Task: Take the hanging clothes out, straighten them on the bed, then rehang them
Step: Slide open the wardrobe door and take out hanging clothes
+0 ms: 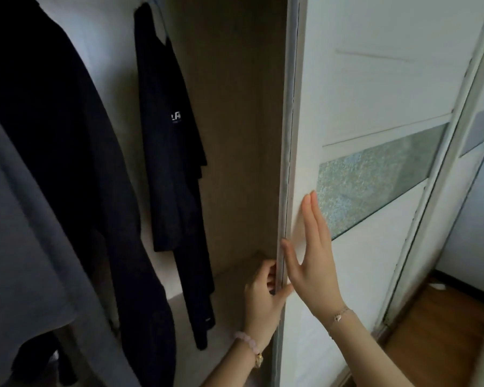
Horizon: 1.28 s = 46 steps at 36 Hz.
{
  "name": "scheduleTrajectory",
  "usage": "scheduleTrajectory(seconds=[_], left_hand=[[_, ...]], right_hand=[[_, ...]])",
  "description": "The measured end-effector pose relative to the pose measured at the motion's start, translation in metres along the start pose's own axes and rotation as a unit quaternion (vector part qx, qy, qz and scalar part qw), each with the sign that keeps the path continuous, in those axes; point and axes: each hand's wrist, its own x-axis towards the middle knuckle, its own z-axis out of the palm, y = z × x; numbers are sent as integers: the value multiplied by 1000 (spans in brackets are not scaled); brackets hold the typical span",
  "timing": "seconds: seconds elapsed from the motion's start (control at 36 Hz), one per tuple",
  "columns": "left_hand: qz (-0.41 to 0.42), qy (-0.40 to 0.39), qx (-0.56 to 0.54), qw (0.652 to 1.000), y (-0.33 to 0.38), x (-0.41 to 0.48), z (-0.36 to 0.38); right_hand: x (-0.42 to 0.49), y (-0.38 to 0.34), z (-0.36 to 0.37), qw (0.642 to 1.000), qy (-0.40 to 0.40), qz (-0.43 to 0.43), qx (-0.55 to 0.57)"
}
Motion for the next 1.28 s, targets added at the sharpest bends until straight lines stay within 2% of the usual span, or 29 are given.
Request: scheduleTrajectory(seconds=[0.17,0.56,0.86,1.03,1.14,1.19,1.28], left_hand=[[-6,-34,-40,999,-5,30,34],[-4,-90,-31,995,-11,95,108],[33,-123,-35,991,-21,111,112],[15,-150,-44,988,-16,109,111],[10,-206,-2,978,-8,115,94],[18,-210,5,978,-1,118,78],[49,-165,20,985,16,126,44]], right_hand=[[14,33,-13,999,13,30,-11],[46,104,-35,994,37,104,-24],[48,116,-33,992,47,104,-44],[47,110,-33,989,75,116,-44],[50,89,-32,979,163,48,-111],[58,72,-30,983,159,2,-96],[75,51,-23,986,139,-67,-66]])
